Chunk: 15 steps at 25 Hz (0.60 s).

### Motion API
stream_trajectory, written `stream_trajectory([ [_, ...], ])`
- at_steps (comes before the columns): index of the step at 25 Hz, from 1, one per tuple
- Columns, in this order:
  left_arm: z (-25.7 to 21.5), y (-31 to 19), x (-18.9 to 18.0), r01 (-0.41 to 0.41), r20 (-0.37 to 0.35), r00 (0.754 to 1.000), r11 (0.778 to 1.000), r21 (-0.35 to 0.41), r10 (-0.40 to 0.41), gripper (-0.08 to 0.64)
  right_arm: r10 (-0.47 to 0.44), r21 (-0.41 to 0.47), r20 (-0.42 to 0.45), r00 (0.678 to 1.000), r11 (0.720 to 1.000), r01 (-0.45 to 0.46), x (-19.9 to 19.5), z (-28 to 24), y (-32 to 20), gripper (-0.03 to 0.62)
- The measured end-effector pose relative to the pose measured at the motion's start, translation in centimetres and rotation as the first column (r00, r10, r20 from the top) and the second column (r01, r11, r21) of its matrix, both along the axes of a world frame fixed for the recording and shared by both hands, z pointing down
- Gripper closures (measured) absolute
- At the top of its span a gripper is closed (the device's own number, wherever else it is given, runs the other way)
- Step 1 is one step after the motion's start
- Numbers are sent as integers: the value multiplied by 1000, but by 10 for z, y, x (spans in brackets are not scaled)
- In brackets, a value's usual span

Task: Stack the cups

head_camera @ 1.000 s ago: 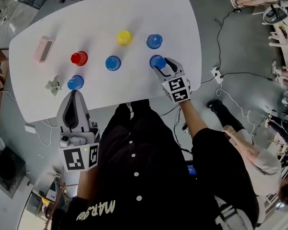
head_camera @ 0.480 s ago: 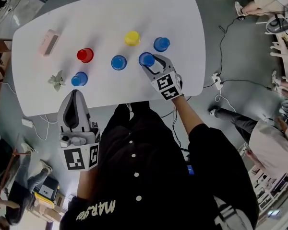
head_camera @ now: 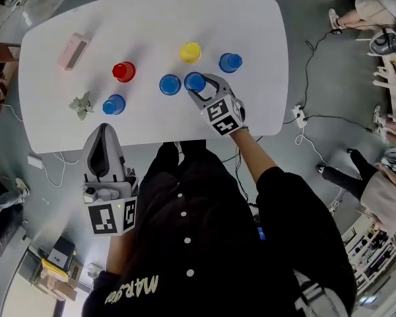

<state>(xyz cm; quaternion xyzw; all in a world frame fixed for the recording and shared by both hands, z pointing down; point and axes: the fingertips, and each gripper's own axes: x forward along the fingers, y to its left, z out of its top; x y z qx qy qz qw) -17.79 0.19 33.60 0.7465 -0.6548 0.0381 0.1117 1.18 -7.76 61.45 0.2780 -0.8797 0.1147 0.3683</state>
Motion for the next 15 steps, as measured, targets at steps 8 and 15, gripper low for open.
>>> stream_trajectory([
  [8,2,4,-3,12,-1,1000,1000,-6,-12,549,-19,-21,-6,1000,1000,19,-7,8,9,360],
  [15,4,5,-6,13,-4,1000,1000,-9,-13,549,-12,-19,3,1000,1000,13,-10,9,8,359],
])
